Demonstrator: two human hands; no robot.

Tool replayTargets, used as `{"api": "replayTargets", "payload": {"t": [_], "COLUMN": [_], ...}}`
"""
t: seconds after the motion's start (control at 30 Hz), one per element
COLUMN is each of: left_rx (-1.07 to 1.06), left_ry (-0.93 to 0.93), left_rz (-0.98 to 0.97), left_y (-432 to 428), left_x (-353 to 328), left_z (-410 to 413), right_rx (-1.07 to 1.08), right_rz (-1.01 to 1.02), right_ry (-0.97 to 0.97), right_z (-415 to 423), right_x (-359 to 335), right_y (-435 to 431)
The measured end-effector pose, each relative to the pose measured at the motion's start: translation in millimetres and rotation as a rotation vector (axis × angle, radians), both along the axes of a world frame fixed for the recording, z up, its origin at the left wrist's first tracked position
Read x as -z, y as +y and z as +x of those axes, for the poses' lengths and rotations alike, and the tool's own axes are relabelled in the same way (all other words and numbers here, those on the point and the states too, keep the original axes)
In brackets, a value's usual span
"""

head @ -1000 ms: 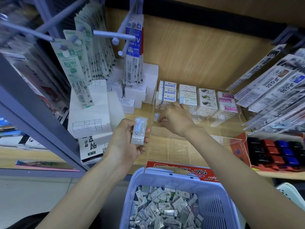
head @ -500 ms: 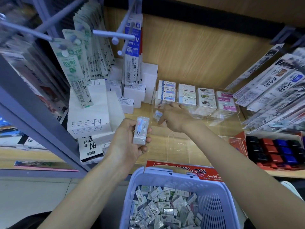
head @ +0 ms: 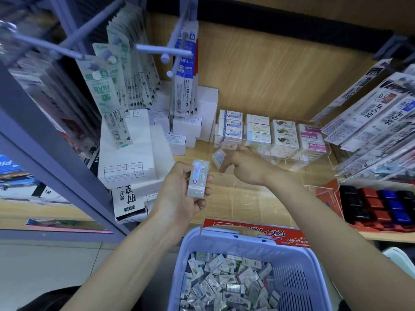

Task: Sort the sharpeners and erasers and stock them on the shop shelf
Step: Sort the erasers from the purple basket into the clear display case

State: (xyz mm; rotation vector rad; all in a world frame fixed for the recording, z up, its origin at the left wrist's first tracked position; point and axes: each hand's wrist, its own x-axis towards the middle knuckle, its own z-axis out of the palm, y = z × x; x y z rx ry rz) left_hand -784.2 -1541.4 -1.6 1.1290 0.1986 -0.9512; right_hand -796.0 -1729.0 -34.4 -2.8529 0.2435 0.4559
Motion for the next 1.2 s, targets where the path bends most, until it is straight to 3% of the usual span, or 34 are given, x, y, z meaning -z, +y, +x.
{"api": "replayTargets", "payload": {"t": [0.23, 0.43, 0.53, 0.77, 0.97, 1.2], "left_rx": [0.01, 0.007, 0.012, 0.021, 0.015, 0.014], "left_ry": [0.008, 0.003, -0.002, 0.01, 0.012, 0.022], "left_rz": [0.001, 0.004, 0.004, 0.005, 0.008, 0.021], "left_y": [-3, -2, -2, -3, -4, -3], "left_x": [0, 1, 1, 2, 2, 1], "left_z": [0, 0, 0, 0, 0, 0], "right_rx": [-0.082, 0.071, -0.019, 0.022, -0.113, 0.112], "right_rz": [-0.114, -0.113, -0.111, -0.121, -0.314, -0.399], "right_ry": [0.048, -0.225, -0.179, -0.163, -0.09, -0.213], "right_z": [-4, -5, -4, -1, -5, 6], "right_x": [-3, -2, 2, 3, 1, 13], "right_y": [-3, 3, 7, 4, 5, 15]}}
